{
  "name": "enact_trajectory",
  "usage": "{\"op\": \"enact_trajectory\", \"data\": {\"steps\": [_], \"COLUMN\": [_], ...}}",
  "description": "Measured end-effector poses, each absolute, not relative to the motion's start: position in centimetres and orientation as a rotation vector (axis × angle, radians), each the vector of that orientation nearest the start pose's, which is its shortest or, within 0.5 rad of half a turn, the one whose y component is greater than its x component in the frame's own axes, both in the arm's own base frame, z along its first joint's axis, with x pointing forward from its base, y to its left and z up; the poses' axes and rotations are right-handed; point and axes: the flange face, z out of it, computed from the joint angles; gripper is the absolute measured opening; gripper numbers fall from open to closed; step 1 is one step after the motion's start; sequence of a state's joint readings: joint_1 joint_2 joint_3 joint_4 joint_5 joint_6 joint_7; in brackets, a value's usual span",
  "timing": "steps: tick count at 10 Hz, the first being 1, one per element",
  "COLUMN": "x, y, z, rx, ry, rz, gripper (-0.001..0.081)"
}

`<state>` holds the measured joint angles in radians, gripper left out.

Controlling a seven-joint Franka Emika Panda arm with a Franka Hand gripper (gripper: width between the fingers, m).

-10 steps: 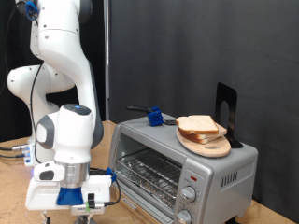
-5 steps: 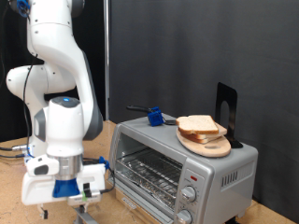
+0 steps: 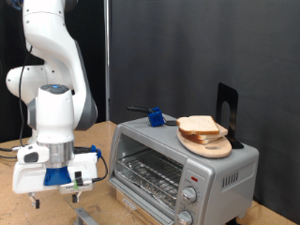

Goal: Make a piece of toast with the oven

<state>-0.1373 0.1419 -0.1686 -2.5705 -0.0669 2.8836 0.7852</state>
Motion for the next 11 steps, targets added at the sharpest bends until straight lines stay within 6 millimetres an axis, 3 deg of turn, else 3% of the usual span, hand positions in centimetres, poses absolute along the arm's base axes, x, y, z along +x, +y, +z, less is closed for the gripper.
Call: {"op": "enact_trajectory", "data": {"steps": [3, 7, 10, 11], "x": [43.5, 42.9, 43.1, 42.9], "y": [-15.3, -17.1, -17.2, -16.9], "z": [25.4, 31.3, 36.4, 37.2], "rx": [-2.701, -2.489, -2.385, -2.373], "ry": [1.456, 1.399, 1.320, 1.308], "rz": [-0.156, -0.239, -0.250, -0.243], "gripper": [0.0806, 0.0806, 0.0806, 0.0806]}}
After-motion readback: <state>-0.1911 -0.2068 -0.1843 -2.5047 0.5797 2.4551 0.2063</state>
